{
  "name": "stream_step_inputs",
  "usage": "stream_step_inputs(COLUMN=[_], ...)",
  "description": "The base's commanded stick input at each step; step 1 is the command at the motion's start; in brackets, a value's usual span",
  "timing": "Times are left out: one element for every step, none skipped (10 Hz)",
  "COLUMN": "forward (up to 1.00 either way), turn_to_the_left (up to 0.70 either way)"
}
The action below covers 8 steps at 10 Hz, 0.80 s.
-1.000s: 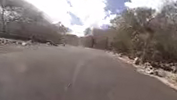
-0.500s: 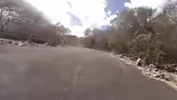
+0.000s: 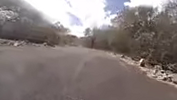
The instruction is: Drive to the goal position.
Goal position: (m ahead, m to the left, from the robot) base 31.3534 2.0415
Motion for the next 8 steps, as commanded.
stream_step_inputs(forward=[0.70, 0.70, 0.70, 0.70, 0.70, 0.70, 0.70, 0.70], turn_to_the_left=[0.00, 0.00, 0.00, 0.00, 0.00, 0.00, 0.00, 0.00])
